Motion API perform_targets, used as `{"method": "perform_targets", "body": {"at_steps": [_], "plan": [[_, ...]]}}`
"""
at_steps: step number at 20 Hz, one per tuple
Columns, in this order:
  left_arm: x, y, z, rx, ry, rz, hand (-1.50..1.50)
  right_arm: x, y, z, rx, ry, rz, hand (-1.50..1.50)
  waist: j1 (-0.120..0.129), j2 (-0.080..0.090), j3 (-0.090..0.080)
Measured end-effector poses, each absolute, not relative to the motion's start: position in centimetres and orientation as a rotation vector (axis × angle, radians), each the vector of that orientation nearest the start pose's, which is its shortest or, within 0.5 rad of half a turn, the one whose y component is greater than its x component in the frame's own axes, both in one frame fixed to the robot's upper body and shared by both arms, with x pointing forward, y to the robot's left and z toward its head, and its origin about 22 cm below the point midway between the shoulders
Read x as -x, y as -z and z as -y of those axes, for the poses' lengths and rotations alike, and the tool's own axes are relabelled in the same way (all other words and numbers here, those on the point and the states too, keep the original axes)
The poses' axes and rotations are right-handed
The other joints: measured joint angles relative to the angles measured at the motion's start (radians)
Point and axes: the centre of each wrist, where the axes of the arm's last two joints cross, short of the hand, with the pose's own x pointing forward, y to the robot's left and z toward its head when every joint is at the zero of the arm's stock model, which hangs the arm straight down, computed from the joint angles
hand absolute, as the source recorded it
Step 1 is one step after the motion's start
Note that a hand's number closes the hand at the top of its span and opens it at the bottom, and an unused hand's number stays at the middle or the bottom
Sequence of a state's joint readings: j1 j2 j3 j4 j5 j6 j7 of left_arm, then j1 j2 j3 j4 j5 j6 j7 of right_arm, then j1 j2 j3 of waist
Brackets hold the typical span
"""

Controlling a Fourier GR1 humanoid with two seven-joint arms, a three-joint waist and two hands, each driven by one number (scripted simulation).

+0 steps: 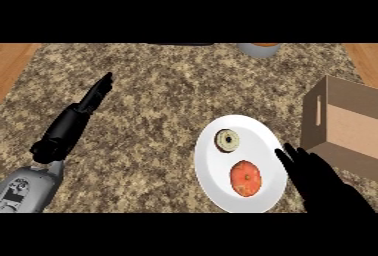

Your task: Pick the squash from the plate and place it in the cardboard box

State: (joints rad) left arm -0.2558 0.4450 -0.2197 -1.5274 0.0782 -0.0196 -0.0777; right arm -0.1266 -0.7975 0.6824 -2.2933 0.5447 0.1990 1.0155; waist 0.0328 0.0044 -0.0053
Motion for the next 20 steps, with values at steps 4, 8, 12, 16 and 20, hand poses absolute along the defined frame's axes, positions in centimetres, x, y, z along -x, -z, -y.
{"method": "perform_targets", "body": {"at_steps": [4, 8, 12, 16, 20], "plan": [[-29.5, -6.9, -26.5, -0.083, 0.548, 1.753, 0.00, -15.7, -14.0, 15.9, 0.805, -1.265, 1.120, -1.50, -0.008, -0.002, 0.001], [-29.6, -6.8, -26.7, -0.086, 0.542, 1.752, 0.00, -17.0, -12.9, 13.5, 0.774, -1.270, 1.106, -1.50, -0.015, -0.003, 0.002], [-29.6, -6.6, -26.6, -0.093, 0.534, 1.744, 0.00, -17.6, -11.9, 11.8, 0.791, -1.291, 1.087, -1.50, -0.023, -0.005, 0.003], [-29.0, -6.4, -26.6, -0.093, 0.533, 1.749, 0.00, -18.1, -11.3, 11.2, 0.837, -1.294, 1.070, -1.50, -0.027, -0.007, 0.004], [-29.0, -6.2, -27.1, -0.095, 0.528, 1.747, 0.00, -18.9, -10.2, 10.5, 0.864, -1.305, 1.045, -1.50, -0.030, -0.006, 0.004]]}}
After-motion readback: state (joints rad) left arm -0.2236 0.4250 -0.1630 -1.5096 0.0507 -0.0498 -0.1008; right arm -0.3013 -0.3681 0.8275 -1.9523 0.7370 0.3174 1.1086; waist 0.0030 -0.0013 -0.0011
